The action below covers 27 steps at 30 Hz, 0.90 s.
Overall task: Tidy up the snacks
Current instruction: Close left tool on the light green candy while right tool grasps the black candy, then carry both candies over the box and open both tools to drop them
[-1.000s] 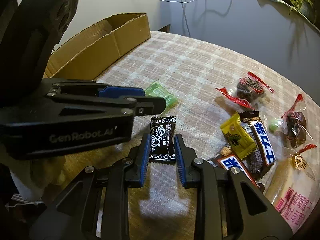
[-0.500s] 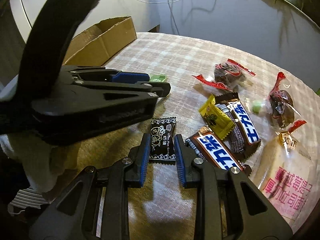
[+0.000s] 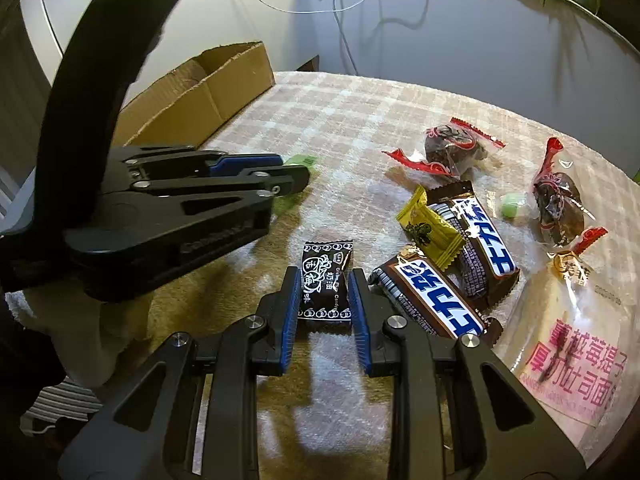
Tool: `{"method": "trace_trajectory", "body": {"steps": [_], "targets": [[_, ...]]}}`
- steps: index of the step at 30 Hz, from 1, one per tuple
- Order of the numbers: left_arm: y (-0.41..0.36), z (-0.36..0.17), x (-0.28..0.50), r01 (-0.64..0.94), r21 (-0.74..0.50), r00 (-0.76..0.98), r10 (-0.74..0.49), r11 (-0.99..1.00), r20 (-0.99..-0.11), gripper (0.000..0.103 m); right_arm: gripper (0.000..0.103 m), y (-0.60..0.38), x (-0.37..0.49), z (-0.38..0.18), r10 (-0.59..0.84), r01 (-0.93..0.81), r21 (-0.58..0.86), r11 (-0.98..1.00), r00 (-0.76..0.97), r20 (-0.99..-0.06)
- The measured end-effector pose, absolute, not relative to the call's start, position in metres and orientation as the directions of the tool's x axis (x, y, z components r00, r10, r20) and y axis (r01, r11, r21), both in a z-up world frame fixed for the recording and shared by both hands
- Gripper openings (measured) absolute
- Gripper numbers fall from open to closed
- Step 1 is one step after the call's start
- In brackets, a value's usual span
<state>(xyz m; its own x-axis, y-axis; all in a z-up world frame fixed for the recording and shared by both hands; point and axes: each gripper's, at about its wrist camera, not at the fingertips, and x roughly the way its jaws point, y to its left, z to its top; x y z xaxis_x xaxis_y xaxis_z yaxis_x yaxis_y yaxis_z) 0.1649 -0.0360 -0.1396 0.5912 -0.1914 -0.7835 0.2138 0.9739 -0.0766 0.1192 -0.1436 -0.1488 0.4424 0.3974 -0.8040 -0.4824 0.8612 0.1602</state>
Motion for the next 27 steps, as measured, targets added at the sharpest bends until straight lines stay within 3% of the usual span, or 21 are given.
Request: {"method": "trace_trajectory", "body": {"steps": [27], "targets": [[0.069, -0.074, 0.107, 0.05, -0.119, 0.742, -0.116, 0.992, -0.66, 0.019, 0.025, -0.084, 0.116, -0.082, 0.474, -0.573, 0.129, 0.809, 0.507, -0.72]]}}
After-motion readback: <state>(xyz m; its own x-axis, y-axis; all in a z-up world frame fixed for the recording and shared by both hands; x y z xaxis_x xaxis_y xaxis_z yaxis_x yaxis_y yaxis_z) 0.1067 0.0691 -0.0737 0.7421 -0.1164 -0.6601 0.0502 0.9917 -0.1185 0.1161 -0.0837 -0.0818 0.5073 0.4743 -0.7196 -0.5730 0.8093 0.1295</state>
